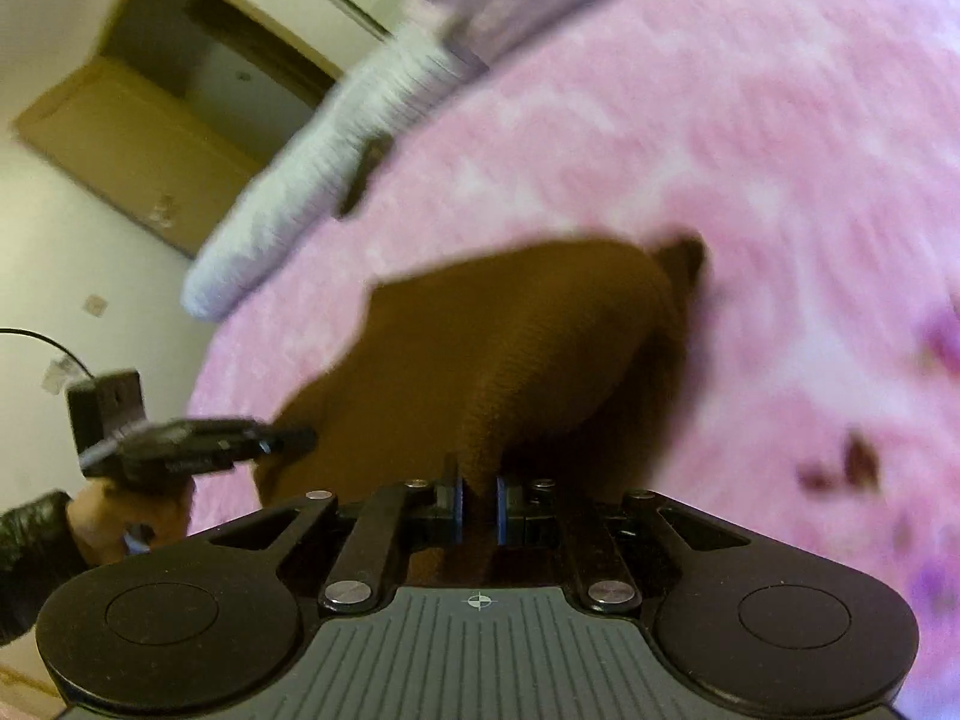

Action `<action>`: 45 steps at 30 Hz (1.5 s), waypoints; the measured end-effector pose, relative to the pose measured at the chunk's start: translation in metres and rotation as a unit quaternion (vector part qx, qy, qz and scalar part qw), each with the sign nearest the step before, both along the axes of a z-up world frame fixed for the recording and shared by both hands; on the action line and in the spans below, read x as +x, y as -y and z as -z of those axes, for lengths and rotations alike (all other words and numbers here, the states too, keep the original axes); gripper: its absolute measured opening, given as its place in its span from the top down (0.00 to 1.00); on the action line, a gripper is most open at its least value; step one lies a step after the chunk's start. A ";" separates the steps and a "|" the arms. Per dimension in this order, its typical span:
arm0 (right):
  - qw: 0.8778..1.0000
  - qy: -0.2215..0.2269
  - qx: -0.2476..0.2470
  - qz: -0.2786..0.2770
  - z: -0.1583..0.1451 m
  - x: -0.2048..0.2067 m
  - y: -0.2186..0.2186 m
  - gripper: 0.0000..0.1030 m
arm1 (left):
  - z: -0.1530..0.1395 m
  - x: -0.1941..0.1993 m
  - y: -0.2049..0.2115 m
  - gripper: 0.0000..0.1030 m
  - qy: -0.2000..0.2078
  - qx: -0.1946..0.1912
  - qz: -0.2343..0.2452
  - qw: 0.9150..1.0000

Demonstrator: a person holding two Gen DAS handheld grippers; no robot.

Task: Fold clothes

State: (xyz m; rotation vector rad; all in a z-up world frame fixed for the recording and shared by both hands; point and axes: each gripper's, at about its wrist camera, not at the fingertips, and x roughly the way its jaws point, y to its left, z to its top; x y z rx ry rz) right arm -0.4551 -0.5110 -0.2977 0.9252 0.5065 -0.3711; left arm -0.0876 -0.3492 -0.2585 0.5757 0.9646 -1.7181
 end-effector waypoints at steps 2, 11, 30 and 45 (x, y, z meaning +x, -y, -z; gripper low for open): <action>1.000 -0.002 -0.005 -0.007 0.007 0.002 0.002 0.92 | 0.004 0.000 -0.006 0.90 -0.004 0.000 -0.012 1.000; 0.998 0.056 -0.002 0.010 0.033 -0.030 -0.005 0.91 | 0.006 -0.002 -0.008 0.73 0.033 -0.046 0.007 0.998; 0.928 -0.093 -0.352 -0.081 -0.027 -0.041 -0.153 0.32 | -0.020 -0.109 -0.134 0.48 0.373 -0.169 0.080 0.909; 0.669 -0.274 -0.622 -0.302 0.045 0.064 -0.213 0.72 | 0.046 -0.163 -0.112 0.60 0.598 -0.214 0.300 0.711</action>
